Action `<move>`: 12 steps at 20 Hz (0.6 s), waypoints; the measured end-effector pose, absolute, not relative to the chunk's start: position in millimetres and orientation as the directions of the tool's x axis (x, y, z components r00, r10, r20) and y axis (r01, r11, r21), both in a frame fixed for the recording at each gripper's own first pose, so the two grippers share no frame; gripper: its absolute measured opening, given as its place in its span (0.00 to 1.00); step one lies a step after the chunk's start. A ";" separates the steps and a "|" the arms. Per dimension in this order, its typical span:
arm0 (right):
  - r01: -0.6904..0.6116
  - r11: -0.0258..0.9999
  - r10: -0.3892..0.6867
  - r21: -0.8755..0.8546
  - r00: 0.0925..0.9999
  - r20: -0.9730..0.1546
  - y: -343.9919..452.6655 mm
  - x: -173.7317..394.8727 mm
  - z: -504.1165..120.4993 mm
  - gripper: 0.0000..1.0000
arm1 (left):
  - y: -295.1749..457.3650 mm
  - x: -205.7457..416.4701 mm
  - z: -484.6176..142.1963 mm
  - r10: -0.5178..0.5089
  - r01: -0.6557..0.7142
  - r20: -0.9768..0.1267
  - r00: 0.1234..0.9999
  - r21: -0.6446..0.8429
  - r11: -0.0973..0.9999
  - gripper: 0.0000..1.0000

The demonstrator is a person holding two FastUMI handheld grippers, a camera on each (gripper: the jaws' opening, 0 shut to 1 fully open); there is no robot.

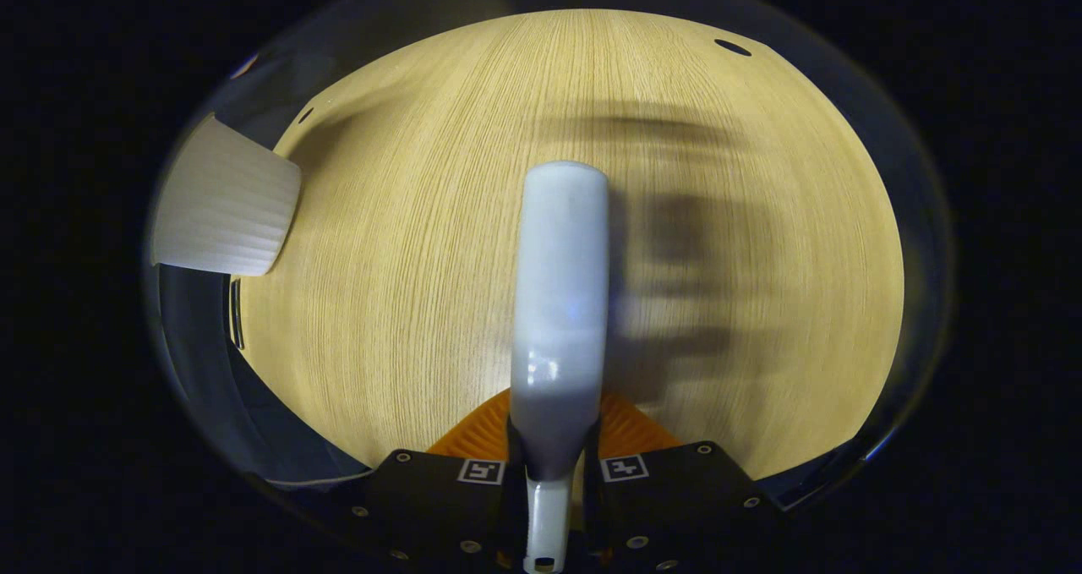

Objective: Pick up the small broom and dustpan from the desktop, sweep the trash into the dustpan with the broom, and then empty the trash into the garbage bin.

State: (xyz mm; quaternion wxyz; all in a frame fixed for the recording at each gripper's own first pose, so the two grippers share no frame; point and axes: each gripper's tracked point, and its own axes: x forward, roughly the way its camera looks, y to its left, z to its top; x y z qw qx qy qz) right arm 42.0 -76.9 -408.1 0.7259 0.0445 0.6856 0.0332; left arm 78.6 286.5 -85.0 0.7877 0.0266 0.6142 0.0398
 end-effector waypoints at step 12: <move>0.013 0.996 0.083 0.083 0.045 -0.996 -81.9 37.9 -409.4 0.27 | 370.9 67.2 -78.6 0.570 0.363 -0.819 0.060 0.550 0.752 0.32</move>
